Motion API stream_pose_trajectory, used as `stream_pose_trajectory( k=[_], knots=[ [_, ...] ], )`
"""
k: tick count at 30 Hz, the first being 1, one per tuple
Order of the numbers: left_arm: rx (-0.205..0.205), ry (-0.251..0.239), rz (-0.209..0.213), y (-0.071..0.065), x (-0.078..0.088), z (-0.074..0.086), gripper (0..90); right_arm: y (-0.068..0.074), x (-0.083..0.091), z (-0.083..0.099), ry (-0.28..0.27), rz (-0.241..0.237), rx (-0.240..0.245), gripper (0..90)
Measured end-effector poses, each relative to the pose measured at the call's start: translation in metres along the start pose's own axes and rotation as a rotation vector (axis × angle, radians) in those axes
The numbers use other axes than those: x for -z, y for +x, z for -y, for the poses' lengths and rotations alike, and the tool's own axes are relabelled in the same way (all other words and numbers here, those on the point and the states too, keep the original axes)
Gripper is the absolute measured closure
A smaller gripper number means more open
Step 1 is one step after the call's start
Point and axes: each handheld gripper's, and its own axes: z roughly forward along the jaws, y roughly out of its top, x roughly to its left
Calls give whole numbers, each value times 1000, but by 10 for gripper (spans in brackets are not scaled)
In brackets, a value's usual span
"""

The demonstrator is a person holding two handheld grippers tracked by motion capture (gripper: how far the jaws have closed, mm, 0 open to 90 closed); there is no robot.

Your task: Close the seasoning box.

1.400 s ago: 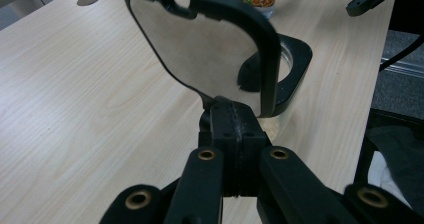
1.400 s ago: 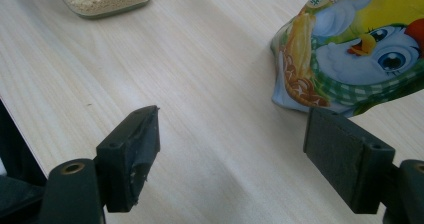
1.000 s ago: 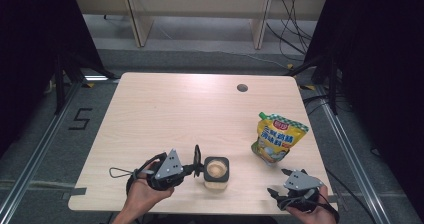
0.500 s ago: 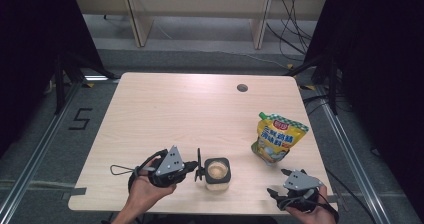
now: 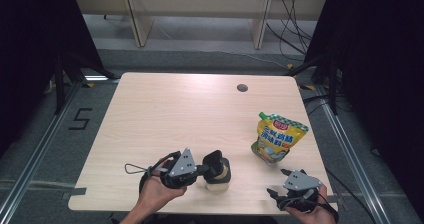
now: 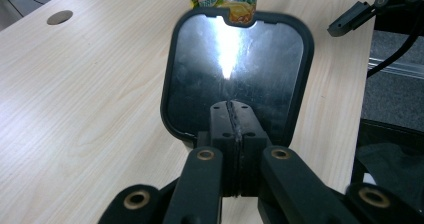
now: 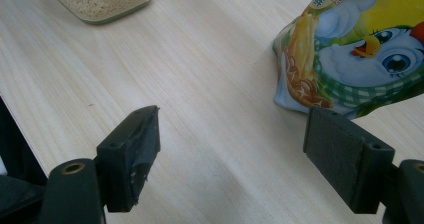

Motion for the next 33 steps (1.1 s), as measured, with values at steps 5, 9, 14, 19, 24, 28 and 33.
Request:
stream_pose_trajectory(
  k=[5,9,14,19,24,28,33],
  knots=[
    [2,8,11,-2,-6,-2,881,0,0,0,-1,1,3,236],
    [-10,25,27,-3,-12,-2,879,0,0,0,2,-7,13,237],
    [-2,15,33,-3,-13,-3,849,0,0,0,-1,1,1,237],
    [34,-14,39,-2,-11,-3,772,0,1,0,2,-7,0,237],
    [83,-24,14,4,0,1,553,0,0,0,-3,-4,12,237],
    [94,-37,2,4,6,8,461,0,0,0,2,-5,12,237],
    [144,-65,-19,8,14,18,392,0,-1,0,1,-7,17,237]
  ],
)
